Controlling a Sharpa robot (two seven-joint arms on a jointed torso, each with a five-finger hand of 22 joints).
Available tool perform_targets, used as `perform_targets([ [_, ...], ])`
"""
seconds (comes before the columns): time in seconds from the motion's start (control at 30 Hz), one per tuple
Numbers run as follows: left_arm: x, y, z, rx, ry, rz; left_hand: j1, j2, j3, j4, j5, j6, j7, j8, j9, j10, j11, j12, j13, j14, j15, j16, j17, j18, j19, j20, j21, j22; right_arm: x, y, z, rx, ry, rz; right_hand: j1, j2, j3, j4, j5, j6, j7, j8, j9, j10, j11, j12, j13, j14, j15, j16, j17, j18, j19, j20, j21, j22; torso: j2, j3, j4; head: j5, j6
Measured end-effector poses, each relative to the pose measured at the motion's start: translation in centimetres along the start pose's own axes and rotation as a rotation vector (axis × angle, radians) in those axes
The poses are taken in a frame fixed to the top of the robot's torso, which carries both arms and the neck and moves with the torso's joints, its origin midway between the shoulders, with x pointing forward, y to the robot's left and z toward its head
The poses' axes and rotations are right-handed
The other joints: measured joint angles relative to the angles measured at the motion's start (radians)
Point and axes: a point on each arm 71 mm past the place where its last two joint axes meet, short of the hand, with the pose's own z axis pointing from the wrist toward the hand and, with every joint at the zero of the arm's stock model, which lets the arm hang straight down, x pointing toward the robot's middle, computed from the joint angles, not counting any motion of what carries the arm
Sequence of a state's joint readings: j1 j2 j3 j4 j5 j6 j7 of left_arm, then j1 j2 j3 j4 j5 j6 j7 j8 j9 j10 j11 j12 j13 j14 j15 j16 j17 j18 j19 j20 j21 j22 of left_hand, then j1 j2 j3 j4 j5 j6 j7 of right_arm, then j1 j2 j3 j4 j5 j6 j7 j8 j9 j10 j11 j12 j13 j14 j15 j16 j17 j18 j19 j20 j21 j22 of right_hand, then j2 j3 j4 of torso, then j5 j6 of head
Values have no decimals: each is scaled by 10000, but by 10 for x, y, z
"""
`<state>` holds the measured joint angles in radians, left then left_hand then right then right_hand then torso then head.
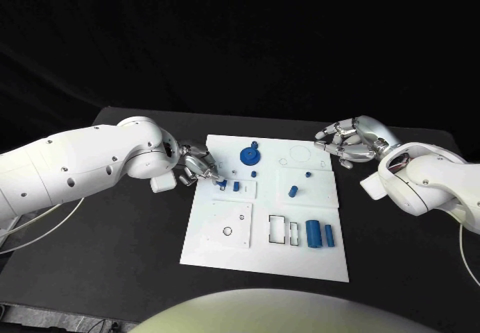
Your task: Assemble the parts on the task board
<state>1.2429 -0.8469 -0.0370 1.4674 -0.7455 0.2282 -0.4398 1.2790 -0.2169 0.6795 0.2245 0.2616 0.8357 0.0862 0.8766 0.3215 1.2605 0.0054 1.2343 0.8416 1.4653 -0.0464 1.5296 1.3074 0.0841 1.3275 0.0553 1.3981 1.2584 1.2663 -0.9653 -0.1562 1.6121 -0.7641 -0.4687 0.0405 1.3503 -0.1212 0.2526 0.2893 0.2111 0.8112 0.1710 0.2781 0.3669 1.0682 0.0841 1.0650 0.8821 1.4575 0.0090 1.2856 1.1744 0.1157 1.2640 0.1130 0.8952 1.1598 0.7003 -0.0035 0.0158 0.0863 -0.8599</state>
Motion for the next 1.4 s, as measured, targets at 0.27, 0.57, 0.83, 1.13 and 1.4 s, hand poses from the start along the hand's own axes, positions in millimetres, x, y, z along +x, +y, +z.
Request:
perform_targets([
  [0.27,-7,-18,-4,-204,-599,1720,-272,-274,63,46,1108,237,-70,-51,4,220,-62,160,331,34,-37,0,0,1,55,-54,53,82,0,0,0,0,-1,0,0,0,0,0,0,0,0,0,0,0,0,0,-1,0,0,0,-1,0,0,0,0,0,0,6,4,21,-19],
  [0.57,-6,-25,-5,-436,-847,2628,-551,-367,35,15,1700,370,-165,-52,118,471,-134,425,821,33,-109,0,0,0,125,-124,135,178,0,0,0,0,-4,0,0,0,0,0,0,0,0,0,0,0,0,0,-1,0,0,0,-1,0,0,0,-46,0,-7,13,6,50,-47],
  [0.83,-1,-26,-5,-551,-858,2986,-853,-361,9,-13,2222,459,-181,8,246,624,-163,545,1112,-3,-143,25,0,1,199,-197,203,284,0,0,0,-1,-6,1,0,0,0,0,0,0,0,0,0,0,0,0,-2,0,0,0,-2,0,0,0,-46,0,-9,14,15,61,-63],
  [1.13,7,-28,-1,-596,-927,3210,-1145,-326,77,-139,2586,498,-213,155,418,750,-215,664,1335,-3,-213,40,0,0,307,-227,242,389,0,0,0,-4,-4,4,0,0,0,0,0,0,0,0,0,0,0,0,-2,0,0,0,-3,1,0,0,-46,0,0,1,12,91,-65],
  [1.4,9,-29,1,-606,-1106,3315,-1225,-326,78,-140,2587,512,-199,204,446,749,-214,706,1378,-4,-212,40,0,0,306,-227,242,389,0,0,-1,-7,-1,6,0,0,0,0,38,0,0,0,0,0,0,0,-18,0,0,0,-3,0,0,0,-46,0,1,6,3,108,-59],
])
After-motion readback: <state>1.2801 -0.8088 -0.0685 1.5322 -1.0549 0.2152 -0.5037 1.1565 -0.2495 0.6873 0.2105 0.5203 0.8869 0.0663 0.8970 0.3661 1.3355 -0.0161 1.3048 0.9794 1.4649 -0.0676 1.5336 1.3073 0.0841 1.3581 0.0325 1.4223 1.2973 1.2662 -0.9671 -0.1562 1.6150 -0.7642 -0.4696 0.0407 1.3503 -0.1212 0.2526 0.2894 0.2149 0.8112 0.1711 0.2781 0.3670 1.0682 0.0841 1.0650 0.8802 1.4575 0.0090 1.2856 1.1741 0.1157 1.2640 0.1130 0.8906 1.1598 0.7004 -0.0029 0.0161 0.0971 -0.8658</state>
